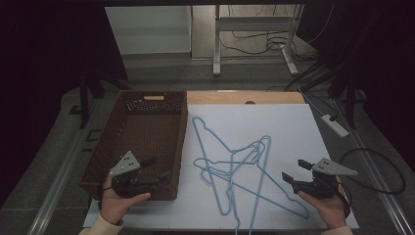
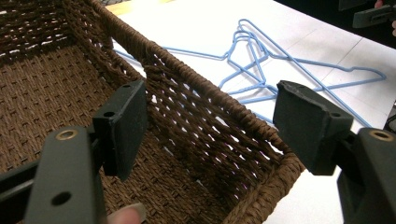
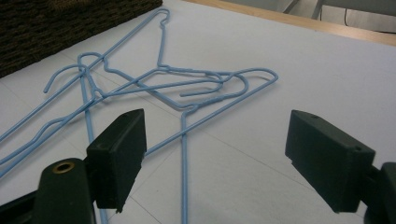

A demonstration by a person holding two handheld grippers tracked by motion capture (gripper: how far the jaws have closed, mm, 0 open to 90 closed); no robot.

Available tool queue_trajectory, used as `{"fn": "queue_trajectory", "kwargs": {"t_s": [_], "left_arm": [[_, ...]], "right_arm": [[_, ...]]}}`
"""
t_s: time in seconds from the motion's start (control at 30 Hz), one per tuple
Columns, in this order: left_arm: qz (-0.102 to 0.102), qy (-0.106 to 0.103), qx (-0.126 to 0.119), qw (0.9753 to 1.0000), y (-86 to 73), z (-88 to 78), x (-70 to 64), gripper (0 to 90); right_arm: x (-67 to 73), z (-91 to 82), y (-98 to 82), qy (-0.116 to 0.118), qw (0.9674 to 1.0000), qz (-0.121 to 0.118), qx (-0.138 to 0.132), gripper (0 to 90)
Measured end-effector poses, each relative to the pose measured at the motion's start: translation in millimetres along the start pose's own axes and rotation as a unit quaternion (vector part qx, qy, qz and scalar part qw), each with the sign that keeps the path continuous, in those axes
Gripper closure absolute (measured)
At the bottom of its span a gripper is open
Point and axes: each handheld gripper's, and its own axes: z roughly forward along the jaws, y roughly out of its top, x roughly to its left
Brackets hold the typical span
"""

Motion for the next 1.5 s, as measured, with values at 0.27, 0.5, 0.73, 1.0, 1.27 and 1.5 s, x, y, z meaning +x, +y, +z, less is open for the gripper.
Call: {"fn": "queue_trajectory", "kwargs": {"t_s": [0.27,0.5,0.73,1.0,1.27,1.5], "left_arm": [[-0.003,-0.002,0.002,1.0000,-0.9,-0.9,1.2,28.2],[-0.004,-0.002,0.003,1.0000,-2.5,1.0,0.9,28.2],[-0.001,-0.002,0.000,1.0000,-0.8,-1.3,-0.2,28.1],[0.001,-0.005,0.001,1.0000,-1.4,-1.8,0.2,28.1],[0.003,-0.009,0.003,0.9999,-1.1,0.0,0.8,28.2],[0.005,-0.011,0.006,0.9999,-0.7,1.5,-0.4,28.2]], "right_arm": [[1.9,7.2,2.4,0.006,0.9999,-0.006,0.015,23.9],[2.5,10.5,2.8,0.011,0.9996,-0.008,0.024,23.8],[5.0,14.3,9.6,0.022,0.9993,-0.008,0.029,24.4],[34.7,54.9,56.7,0.084,0.9904,-0.062,0.090,25.7],[62.2,92.7,77.9,0.123,0.9760,-0.103,0.147,27.9],[87.5,135.0,85.3,0.152,0.9519,-0.134,0.230,32.6]]}}
